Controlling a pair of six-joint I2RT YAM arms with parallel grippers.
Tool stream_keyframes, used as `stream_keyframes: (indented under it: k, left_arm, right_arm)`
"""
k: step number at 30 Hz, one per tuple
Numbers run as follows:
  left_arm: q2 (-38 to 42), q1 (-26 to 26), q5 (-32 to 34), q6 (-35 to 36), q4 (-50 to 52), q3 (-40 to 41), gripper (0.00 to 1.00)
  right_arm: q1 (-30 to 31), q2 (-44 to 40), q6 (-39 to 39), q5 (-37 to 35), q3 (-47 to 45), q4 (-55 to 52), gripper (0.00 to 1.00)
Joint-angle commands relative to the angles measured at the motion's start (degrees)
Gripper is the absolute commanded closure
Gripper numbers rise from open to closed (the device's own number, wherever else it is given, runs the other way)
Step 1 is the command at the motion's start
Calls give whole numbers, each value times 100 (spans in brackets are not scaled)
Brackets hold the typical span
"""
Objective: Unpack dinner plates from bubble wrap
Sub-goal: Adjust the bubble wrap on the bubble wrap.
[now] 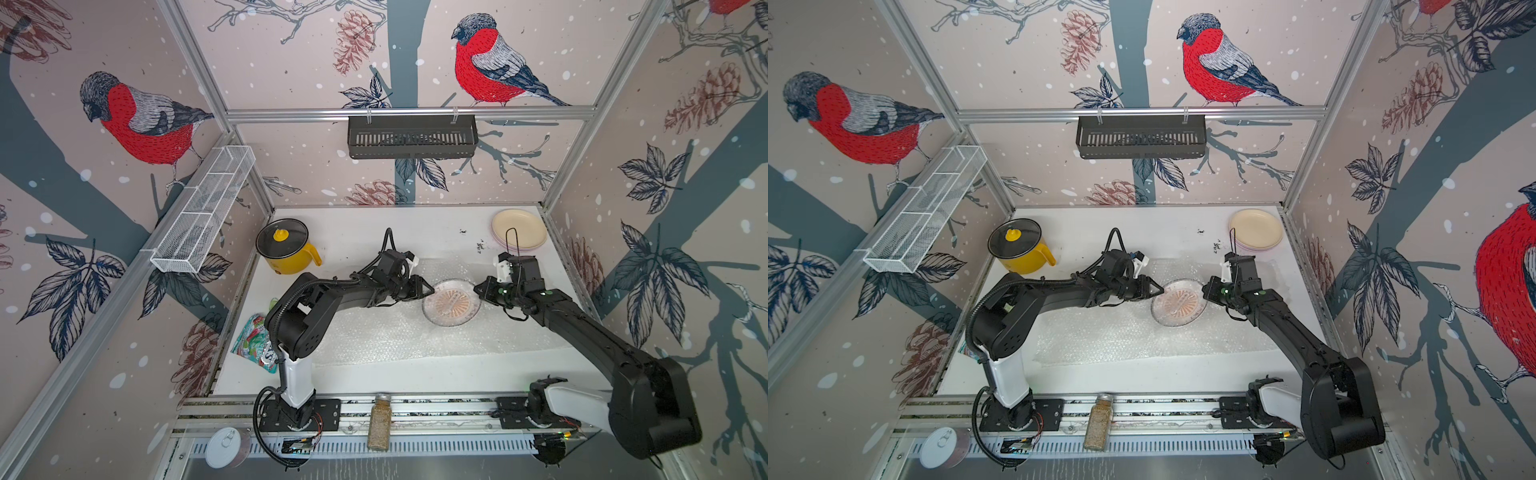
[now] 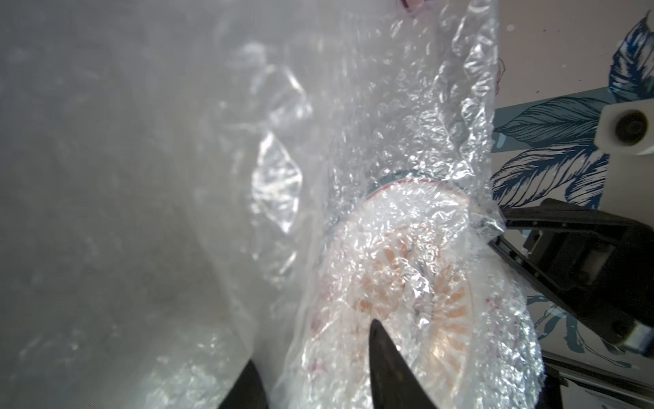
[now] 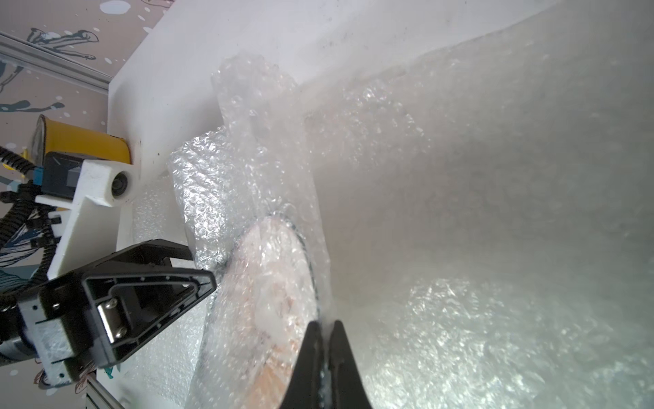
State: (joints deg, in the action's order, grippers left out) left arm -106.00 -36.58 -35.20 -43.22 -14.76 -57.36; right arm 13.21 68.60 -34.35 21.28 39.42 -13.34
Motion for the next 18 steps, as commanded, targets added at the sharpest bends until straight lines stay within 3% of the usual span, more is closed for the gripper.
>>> stream_keyframes:
  k: [1, 5, 6, 7, 8, 15, 18]
  left_arm:
    - [395, 58, -366, -216, -501, 143, 49]
    - [1038, 212, -198, -357, -467, 592, 34]
    - [1189, 265, -118, -362, -401, 698, 27]
    - [1350, 323, 20, -334, -272, 805, 11]
    - [1503, 380, 133, -268, -173, 906, 3]
    - [1937, 501, -159, -46, -102, 1206, 3]
    - [2055, 199, -240, 605, 191, 958, 3]
  right_arm:
    - [10, -107, -4, -551, 264, -330, 97]
    - [119, -266, 21, -1726, 680, -1021, 97]
    - [170, -305, 5, -2039, 753, -1168, 97]
    - [257, -340, -10, -2444, 879, -1358, 98]
    - [360, -351, -31, -2870, 1010, -1549, 98]
    - [1473, -83, -328, -5023, 1741, -2437, 98]
    - [1717, 283, -498, -5101, 1935, -2650, 98]
